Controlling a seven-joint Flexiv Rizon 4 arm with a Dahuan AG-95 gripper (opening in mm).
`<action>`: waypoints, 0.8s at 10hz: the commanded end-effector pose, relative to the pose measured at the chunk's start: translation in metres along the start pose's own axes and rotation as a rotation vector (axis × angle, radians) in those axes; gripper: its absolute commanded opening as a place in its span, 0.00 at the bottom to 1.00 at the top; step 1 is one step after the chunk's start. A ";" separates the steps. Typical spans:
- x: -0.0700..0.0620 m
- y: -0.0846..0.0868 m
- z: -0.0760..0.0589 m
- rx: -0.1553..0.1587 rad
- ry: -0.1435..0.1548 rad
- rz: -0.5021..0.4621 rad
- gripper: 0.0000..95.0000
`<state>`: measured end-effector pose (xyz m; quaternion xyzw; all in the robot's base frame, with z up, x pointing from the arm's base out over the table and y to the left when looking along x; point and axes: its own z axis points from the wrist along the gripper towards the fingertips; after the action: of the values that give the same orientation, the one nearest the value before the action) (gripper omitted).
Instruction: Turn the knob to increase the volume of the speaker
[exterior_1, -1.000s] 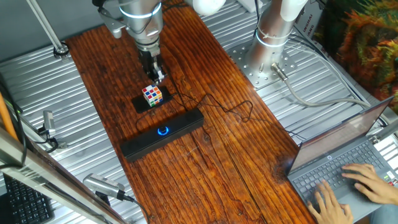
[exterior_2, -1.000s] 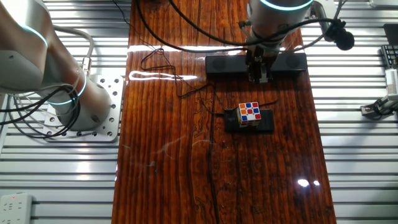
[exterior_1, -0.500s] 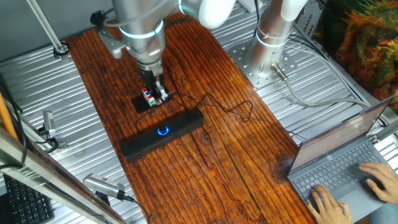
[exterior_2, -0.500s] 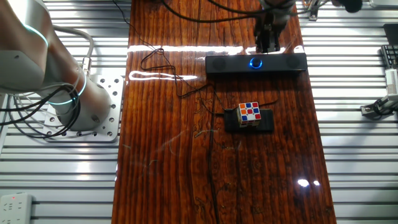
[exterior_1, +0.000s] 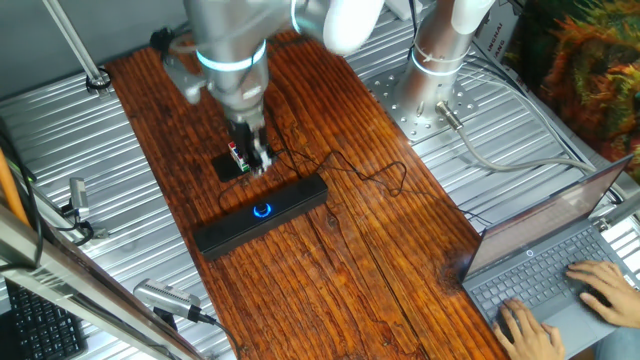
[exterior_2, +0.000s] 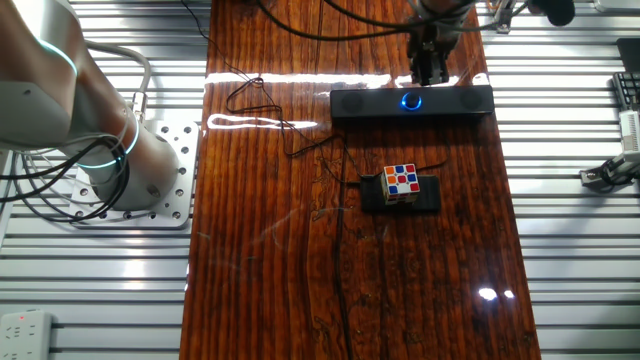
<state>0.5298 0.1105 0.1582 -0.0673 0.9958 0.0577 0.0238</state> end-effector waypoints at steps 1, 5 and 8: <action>-0.002 0.004 0.008 0.000 -0.006 -0.004 0.00; -0.002 0.004 0.009 0.001 -0.005 -0.012 0.00; -0.002 0.004 0.009 0.003 0.000 -0.016 0.00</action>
<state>0.5329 0.1166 0.1490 -0.0749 0.9953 0.0565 0.0253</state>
